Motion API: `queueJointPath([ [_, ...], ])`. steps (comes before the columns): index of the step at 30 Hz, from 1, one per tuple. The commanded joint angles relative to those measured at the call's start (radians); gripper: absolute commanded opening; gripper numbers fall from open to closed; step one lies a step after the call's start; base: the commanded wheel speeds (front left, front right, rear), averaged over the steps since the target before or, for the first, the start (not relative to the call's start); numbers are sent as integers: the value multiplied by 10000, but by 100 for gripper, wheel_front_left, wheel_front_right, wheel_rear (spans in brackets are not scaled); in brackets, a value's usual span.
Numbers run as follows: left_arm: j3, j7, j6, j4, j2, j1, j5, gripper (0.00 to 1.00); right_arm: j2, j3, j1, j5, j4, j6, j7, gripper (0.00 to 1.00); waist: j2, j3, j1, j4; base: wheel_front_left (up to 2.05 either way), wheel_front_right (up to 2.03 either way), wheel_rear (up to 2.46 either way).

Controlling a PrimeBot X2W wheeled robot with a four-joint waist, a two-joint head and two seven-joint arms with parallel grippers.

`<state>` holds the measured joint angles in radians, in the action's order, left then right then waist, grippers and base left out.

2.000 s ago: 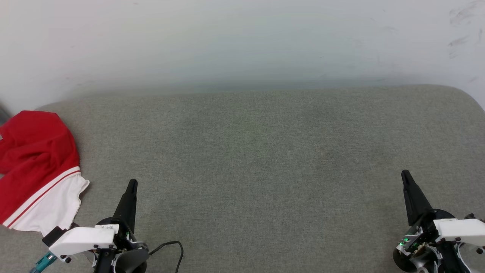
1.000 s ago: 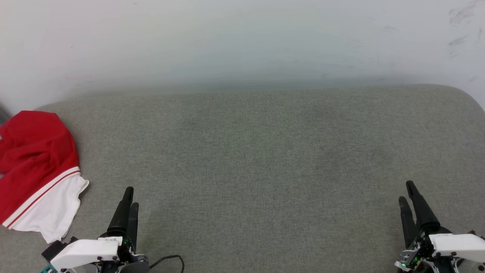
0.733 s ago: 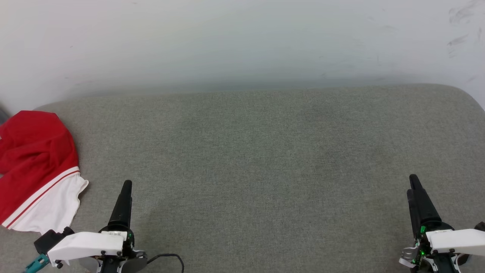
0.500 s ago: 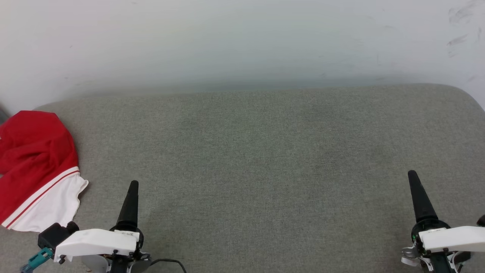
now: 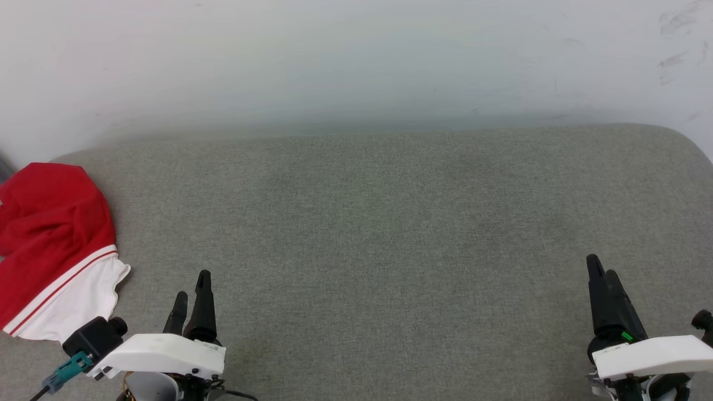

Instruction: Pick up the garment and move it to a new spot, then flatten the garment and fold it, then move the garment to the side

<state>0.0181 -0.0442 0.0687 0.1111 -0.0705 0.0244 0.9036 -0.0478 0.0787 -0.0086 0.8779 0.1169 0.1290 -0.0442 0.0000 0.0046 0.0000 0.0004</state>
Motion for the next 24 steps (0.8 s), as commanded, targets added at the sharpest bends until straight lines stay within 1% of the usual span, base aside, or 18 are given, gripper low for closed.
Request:
queueJointPath([
  [1, -131, -133, 125, -235, -152, 26, -443, 100, -32, -20, -11, -479, -219, 10, -119, 100, 0, -2, 0, 6, 0, 0, 0],
  [9, -567, -404, 491, -477, -347, -49, -1468, 100, -32, -34, 116, -1617, -364, 12, -391, 100, 0, 4, 0, 21, 0, 0, 0],
  [24, -1102, -855, 958, -878, -609, -208, -3247, 100, -34, -100, 330, -3582, -617, 16, -840, 100, 0, 26, 0, 58, 0, 0, 0],
])
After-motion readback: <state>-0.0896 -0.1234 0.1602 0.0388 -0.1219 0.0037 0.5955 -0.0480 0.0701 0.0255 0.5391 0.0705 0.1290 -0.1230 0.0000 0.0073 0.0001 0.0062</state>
